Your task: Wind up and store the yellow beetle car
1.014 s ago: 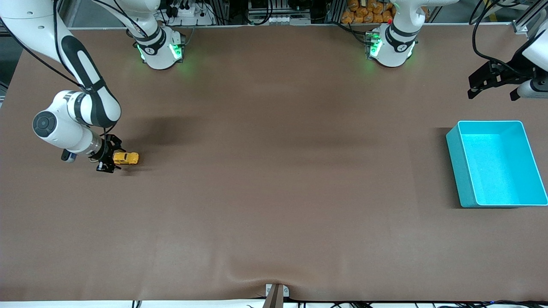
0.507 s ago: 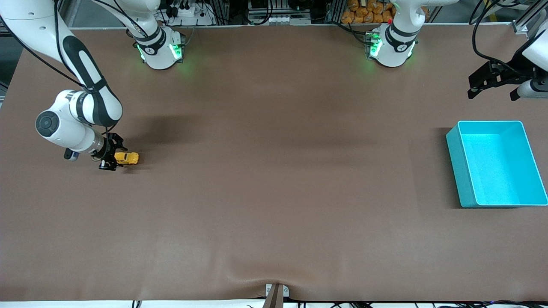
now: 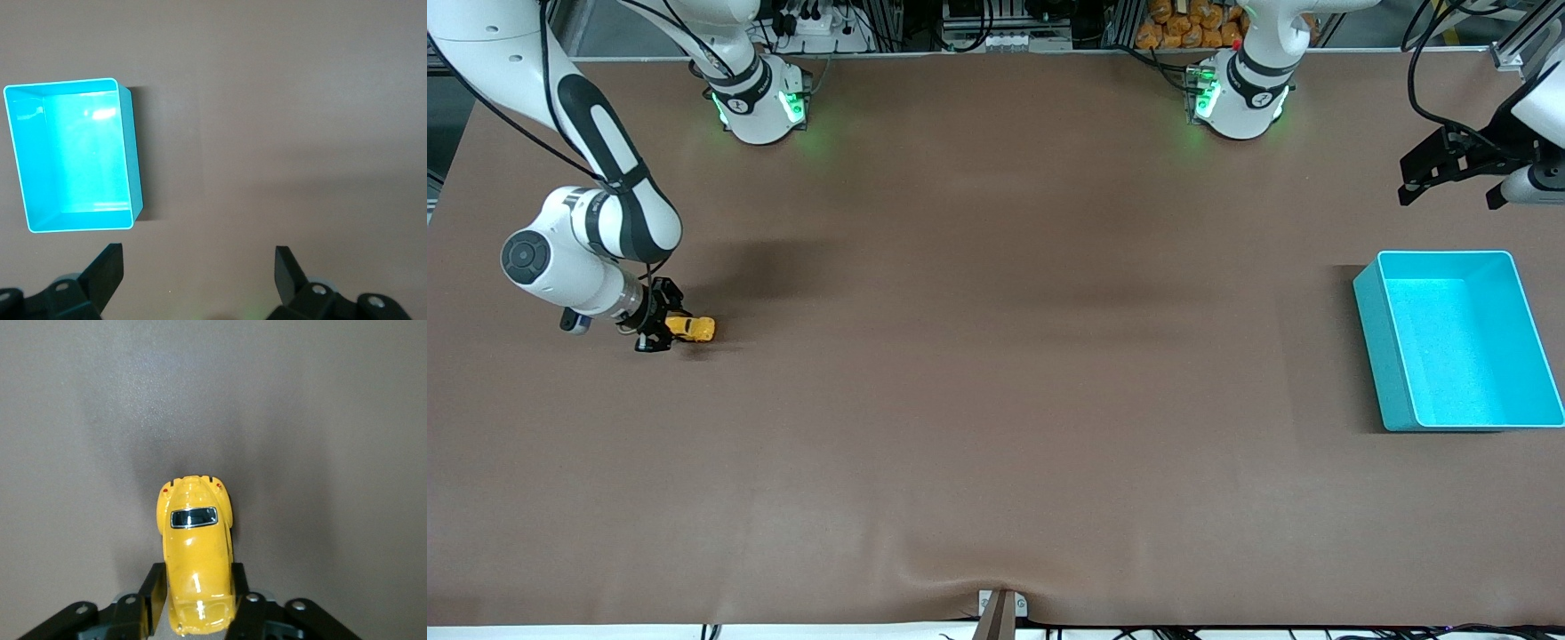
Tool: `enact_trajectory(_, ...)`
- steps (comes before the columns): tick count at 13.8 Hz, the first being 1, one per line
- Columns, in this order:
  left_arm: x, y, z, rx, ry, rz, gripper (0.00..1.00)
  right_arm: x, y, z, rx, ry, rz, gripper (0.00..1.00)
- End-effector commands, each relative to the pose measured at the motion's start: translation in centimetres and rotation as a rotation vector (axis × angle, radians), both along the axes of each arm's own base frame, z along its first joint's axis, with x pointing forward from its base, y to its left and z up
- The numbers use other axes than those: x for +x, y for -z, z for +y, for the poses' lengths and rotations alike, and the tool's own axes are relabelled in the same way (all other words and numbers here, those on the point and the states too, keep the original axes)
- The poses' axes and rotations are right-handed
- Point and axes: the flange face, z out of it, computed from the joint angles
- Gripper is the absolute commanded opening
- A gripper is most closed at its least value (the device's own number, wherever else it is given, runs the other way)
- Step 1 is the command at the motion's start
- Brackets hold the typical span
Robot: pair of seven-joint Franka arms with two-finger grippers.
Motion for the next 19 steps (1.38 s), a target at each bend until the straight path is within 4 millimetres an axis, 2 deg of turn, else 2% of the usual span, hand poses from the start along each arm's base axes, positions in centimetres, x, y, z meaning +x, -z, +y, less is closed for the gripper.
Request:
enact_trajectory(1,-0.3,-0.6,0.2,-0.011,0.013,-0.016,1.00,-0.5,-0.1,0.1,-0.012,0.003,0.003,0.30)
enact_trajectory(2,-0.3,-0.6,0.2,-0.011,0.013,-0.016,1.00,-0.6,0.0,0.1,-0.012,0.003,0.004,0.27)
enact_trajectory(6,-0.3,-0.6,0.2,-0.011,0.013,-0.016,1.00,-0.6,0.6,0.2,-0.011,0.001,0.007,0.27)
enact_trajectory(10,-0.3,-0.6,0.2,-0.011,0.013,-0.016,1.00,-0.7,1.0,0.2,-0.025,-0.029,0.015,0.22)
enact_trajectory(13,-0.3,-0.6,0.2,-0.011,0.013,-0.016,1.00,-0.8,1.6,-0.6,-0.029,-0.032,0.019,0.21)
enact_trajectory(15,-0.3,-0.6,0.2,-0.011,0.013,-0.016,1.00,-0.9,1.4,-1.8,-0.030,-0.012,0.010,0.21)
enact_trajectory(19,-0.3,-0.6,0.2,-0.011,0.013,-0.016,1.00,-0.8,2.4,-2.1,-0.031,-0.010,0.000,0.21)
